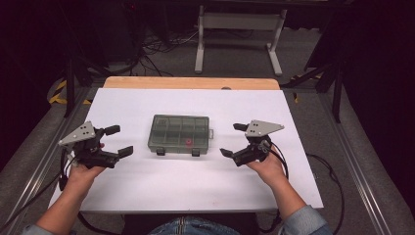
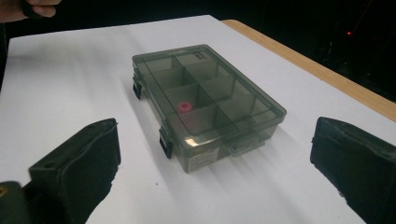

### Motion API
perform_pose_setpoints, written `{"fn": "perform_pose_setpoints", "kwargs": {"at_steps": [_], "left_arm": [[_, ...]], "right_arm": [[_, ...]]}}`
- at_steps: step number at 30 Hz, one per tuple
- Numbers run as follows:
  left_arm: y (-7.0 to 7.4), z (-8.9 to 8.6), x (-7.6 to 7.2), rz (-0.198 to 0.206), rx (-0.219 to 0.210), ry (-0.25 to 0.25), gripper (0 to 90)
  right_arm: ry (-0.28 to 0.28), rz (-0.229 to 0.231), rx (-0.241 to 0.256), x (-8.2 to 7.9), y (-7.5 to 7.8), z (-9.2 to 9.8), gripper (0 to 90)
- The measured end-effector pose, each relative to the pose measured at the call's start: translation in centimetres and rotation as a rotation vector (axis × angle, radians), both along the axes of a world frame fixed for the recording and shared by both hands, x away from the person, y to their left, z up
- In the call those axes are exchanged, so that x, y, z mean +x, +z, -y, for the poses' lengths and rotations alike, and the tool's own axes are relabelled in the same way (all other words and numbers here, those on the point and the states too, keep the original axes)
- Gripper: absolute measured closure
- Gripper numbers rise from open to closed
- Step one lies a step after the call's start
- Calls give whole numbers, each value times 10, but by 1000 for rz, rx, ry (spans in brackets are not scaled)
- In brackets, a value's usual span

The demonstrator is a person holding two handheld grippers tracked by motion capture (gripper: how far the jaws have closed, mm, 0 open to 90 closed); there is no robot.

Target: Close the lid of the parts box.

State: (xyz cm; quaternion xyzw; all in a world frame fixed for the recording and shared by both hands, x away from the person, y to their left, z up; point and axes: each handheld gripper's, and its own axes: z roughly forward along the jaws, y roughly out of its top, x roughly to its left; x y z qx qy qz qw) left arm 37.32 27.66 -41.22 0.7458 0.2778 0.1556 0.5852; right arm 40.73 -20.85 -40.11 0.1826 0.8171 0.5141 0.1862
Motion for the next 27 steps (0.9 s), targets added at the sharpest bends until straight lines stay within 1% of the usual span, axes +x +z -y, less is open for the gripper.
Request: {"fn": "perform_pose_setpoints", "kwargs": {"at_steps": [3, 4, 5, 6, 7, 8, 9, 11, 12, 14, 16, 17, 20, 22, 23, 24, 26, 27], "left_arm": [[-9, -2, -3, 8, -15, 18, 24], [-9, -2, -3, 8, -15, 18, 24], [-14, -2, -5, 8, -15, 31, 24], [-16, -3, -5, 11, -21, 30, 24], [-19, -3, -5, 6, -29, 30, 24], [-19, -3, -5, 6, -29, 30, 24], [-23, -4, -6, 8, -29, 37, 24], [-27, -6, -8, 24, -18, 49, 24], [-30, -6, -10, 24, -21, 56, 24], [-36, -8, -13, 37, -16, 73, 24], [-41, -11, -16, 43, -14, 80, 24], [-44, -12, -17, 43, -25, 86, 24], [-50, -15, -19, 44, -15, 100, 24], [-53, -16, -19, 46, -23, 108, 24], [-54, -16, -18, 42, -22, 109, 24], [-55, -16, -18, 45, -20, 106, 24], [-58, -15, -15, 34, -7, 110, 24], [-60, -15, -14, 20, -15, 105, 24]], "right_arm": [[-13, 10, 22, -4, -7, 8, 11], [-25, 15, 32, -7, -10, 13, 9], [-34, 20, 39, -8, -13, 16, 8], [-42, 25, 45, -9, -15, 19, 9], [-50, 28, 48, -10, -16, 21, 7], [-58, 35, 54, -12, -18, 24, 7], [-58, 35, 54, -12, -18, 24, 7], [-70, 48, 83, -15, -23, 32, 6], [-74, 53, 93, -16, -25, 36, 5], [-72, 46, 127, -17, -32, 44, 5], [-87, 52, 130, -18, -37, 49, 5], [-94, 52, 123, -19, -41, 52, 4], [-114, 45, 118, -22, -51, 58, 5], [-137, 59, 104, -26, -57, 61, 5], [-144, 57, 101, -27, -60, 62, 4], [-153, 46, 111, -27, -62, 63, 5], [-167, 48, 118, -28, -61, 64, 4], [-172, 61, 122, -29, -61, 64, 4]]}}
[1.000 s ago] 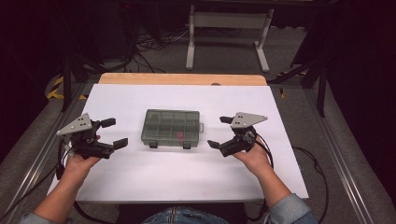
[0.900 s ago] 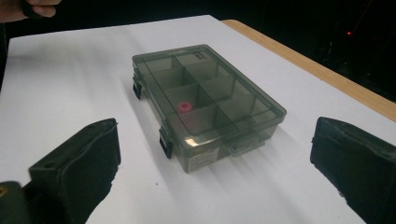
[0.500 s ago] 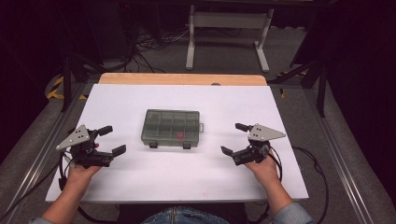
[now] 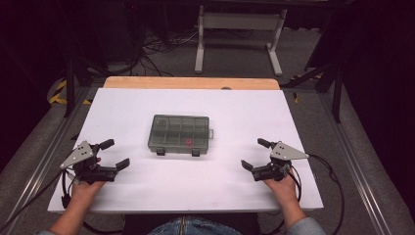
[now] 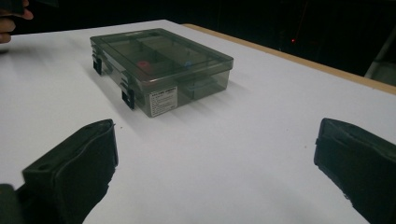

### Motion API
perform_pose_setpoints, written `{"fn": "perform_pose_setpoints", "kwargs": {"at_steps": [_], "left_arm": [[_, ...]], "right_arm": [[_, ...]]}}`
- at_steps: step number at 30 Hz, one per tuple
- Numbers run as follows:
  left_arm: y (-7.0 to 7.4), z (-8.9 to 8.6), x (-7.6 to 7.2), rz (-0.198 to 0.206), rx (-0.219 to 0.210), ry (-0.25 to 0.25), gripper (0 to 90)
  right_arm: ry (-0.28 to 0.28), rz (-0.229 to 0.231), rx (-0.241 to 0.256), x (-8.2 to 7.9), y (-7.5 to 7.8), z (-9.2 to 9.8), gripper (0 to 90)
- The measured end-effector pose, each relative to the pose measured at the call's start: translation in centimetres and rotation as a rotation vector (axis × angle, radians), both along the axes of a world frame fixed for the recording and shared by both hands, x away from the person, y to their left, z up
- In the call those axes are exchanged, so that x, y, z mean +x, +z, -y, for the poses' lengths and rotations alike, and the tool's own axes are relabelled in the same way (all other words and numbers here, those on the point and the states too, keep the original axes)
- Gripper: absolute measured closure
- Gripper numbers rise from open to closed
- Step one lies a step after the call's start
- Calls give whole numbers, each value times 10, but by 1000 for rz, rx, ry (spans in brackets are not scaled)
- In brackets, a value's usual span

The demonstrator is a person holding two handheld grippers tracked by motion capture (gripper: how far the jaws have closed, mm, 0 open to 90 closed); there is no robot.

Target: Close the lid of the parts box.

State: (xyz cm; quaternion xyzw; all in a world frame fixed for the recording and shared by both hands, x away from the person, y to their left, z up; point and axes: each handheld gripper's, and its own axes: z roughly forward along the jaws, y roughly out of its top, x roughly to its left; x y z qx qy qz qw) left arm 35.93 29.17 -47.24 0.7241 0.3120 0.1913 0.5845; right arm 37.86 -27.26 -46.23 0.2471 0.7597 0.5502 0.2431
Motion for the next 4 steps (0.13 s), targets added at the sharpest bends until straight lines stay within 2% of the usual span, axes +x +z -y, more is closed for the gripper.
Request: {"fn": "perform_pose_setpoints", "kwargs": {"at_steps": [4], "left_arm": [[-3, -3, 2, -13, -21, 4, 16]], "right_arm": [[3, 4, -19, 0, -1, -3, 5]]}}
